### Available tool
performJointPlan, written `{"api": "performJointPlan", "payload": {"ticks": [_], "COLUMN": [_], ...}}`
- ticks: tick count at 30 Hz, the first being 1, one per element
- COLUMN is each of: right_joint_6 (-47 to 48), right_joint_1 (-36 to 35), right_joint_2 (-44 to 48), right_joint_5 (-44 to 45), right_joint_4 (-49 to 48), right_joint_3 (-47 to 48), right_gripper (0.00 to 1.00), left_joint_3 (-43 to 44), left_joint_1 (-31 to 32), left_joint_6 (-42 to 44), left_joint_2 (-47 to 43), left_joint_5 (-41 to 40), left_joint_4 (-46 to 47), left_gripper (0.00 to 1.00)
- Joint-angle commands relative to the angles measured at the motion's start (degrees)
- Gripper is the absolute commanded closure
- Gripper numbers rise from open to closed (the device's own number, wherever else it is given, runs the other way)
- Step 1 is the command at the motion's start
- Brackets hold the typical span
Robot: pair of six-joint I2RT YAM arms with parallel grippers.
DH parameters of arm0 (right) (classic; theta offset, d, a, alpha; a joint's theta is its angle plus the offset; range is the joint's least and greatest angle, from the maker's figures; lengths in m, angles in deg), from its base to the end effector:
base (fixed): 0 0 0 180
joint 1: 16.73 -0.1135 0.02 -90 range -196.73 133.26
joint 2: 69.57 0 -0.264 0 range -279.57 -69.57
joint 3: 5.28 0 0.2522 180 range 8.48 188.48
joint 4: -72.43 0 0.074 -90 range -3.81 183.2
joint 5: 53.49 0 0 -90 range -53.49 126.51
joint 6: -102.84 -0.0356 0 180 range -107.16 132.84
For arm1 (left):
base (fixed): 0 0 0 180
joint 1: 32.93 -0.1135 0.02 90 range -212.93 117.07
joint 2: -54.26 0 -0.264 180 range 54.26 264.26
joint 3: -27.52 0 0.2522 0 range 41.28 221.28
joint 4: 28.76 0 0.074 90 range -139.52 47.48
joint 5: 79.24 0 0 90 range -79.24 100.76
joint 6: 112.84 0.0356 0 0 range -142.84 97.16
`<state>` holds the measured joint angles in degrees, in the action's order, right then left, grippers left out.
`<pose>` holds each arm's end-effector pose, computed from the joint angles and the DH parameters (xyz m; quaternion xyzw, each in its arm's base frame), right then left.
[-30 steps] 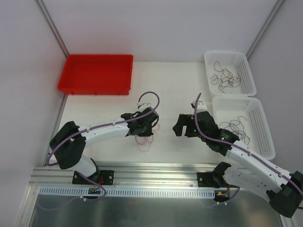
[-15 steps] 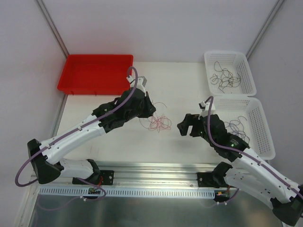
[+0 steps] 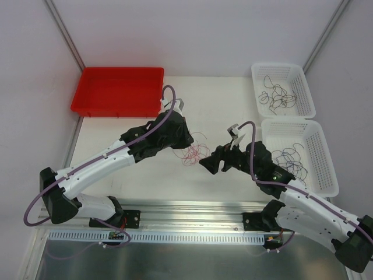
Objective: Untangle the cables
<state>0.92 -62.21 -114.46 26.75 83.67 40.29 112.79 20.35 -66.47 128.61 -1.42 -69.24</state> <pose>0.1306 0.1414 0.2828 -0.2733 0.7181 0.3632 0.5271 0.1800 -0.2288 0.3618 0.0191 0.8607 -0.3138 0.4005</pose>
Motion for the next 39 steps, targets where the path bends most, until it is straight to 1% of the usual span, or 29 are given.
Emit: {"api": "performJointPlan", "payload": {"ticks": [1, 7, 15, 19, 21, 22, 24, 25, 27, 28, 29, 30, 33, 34, 35, 36, 37, 38, 39], "right_joint_6": [0.67, 3.22, 7.35, 8.40, 8.67, 8.67, 8.58, 8.67, 9.02, 9.28, 9.63, 9.72, 9.46, 9.29, 8.85, 8.32, 8.06, 7.62, 6.66], "right_joint_1": [-0.84, -1.81, -2.16, -2.16, -2.25, -2.25, -2.16, -2.16, -2.16, -2.25, -2.16, -2.25, -2.16, -2.16, -2.08, -1.90, -1.99, -1.81, -1.90], "right_joint_2": [-1.52, -7.13, -12.77, -14.79, -15.67, -15.85, -15.59, -15.32, -14.01, -13.39, -12.87, -11.56, -9.44, -8.48, -8.38, -8.38, -9.07, -9.43, -9.96], "right_joint_5": [-3.95, -6.23, -8.17, -8.26, -8.78, -8.79, -8.70, -8.44, -7.65, -7.30, -6.68, -6.24, -3.17, -1.94, 0.77, 1.66, 2.37, 3.77, 4.30], "right_joint_4": [-9.60, -12.77, -13.03, -13.29, -13.12, -13.03, -12.95, -12.42, -11.37, -9.62, -8.65, -7.68, -4.25, -1.46, 0.57, 4.77, 6.90, 8.92, 11.64], "right_joint_3": [1.14, 3.43, 6.68, 6.86, 7.21, 7.21, 7.04, 6.77, 6.68, 6.86, 7.03, 7.03, 7.21, 7.56, 8.95, 10.01, 11.15, 12.21, 14.31], "right_gripper": [0.15, 0.17, 0.18, 0.23, 0.32, 0.43, 0.56, 0.67, 0.79, 0.92, 0.98, 0.99, 0.99, 0.99, 0.99, 0.99, 0.99, 0.99, 0.99], "left_joint_3": [0.21, 0.48, -0.05, -0.05, 0.04, -0.05, -0.14, -0.40, -0.75, -1.36, -1.80, -2.33, -5.05, -6.80, -7.60, -8.57, -10.14, -10.77, -11.38], "left_joint_1": [0.77, 1.04, 1.04, 1.04, 1.04, 1.04, 1.04, 1.04, 1.04, 1.04, 1.04, 0.95, 0.60, 0.34, 0.08, 0.07, 0.07, 0.07, 0.07], "left_joint_6": [-1.80, -2.24, -2.24, -1.98, -1.80, -1.54, -1.28, -1.01, -0.75, -0.23, 0.04, 0.30, 0.57, 0.57, 0.31, 0.13, 0.13, 0.39, 1.00], "left_joint_2": [0.01, -0.60, -0.69, -1.04, -1.13, -1.31, -1.48, -1.92, -2.45, -3.15, -3.59, -4.12, -6.75, -8.59, -9.65, -11.75, -12.81, -13.69, -14.57], "left_joint_5": [1.37, 1.55, 3.57, 3.92, 3.66, 3.49, 2.70, 2.26, 1.55, 0.42, -0.38, -1.34, -4.51, -6.08, -6.70, -7.32, -7.85, -8.20, -7.94], "left_joint_4": [0.09, 0.18, 0.18, 0.18, 0.18, 0.09, 0.18, 0.18, 0.18, 0.09, 0.09, 0.18, 0.09, 0.09, 0.09, 0.18, 0.26, 0.44, 0.70], "left_gripper": [1.00, 1.00, 1.00, 1.00, 1.00, 1.00, 1.00, 1.00, 0.98, 0.93, 0.90, 0.88, 0.75, 0.71, 0.63, 0.58, 0.53, 0.43, 0.39]}}
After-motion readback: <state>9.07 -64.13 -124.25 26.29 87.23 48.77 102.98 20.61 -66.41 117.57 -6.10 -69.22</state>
